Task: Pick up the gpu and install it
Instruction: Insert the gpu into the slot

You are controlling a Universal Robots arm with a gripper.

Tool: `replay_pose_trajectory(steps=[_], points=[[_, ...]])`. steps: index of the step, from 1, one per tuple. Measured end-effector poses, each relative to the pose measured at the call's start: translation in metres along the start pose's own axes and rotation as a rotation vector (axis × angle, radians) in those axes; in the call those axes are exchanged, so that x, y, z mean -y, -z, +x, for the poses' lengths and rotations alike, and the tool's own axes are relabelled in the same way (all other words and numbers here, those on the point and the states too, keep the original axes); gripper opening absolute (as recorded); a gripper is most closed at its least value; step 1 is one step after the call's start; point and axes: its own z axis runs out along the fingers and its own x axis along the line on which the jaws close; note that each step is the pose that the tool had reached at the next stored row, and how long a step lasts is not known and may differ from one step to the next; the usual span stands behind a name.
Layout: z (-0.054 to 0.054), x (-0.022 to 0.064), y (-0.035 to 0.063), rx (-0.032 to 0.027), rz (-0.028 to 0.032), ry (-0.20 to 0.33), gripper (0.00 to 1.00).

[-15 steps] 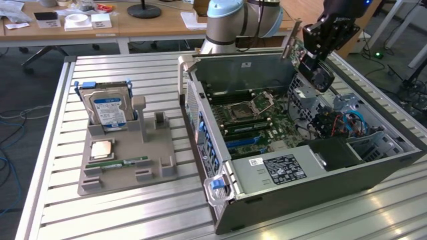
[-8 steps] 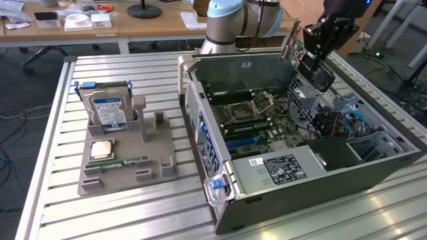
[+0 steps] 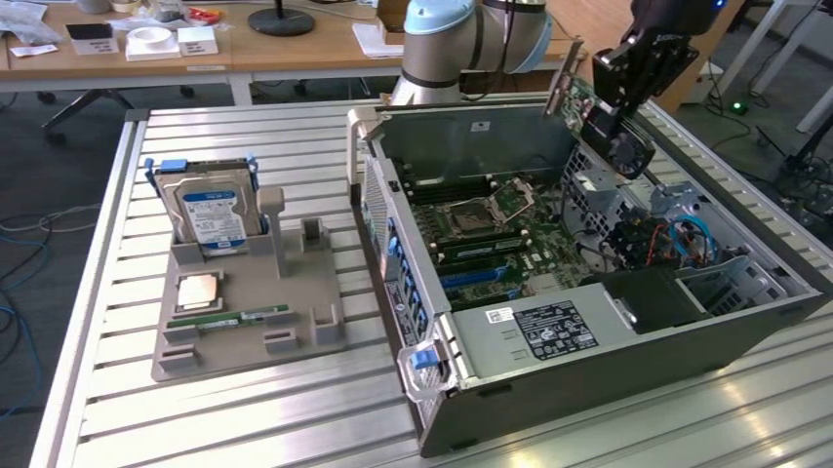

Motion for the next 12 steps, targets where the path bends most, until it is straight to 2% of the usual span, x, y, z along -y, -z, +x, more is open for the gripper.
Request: replay_pose_trajectory(steps=[12], points=[[0.0000,0.0000,-0.0001,-0.0040,-0.0021,0.091,0.26]])
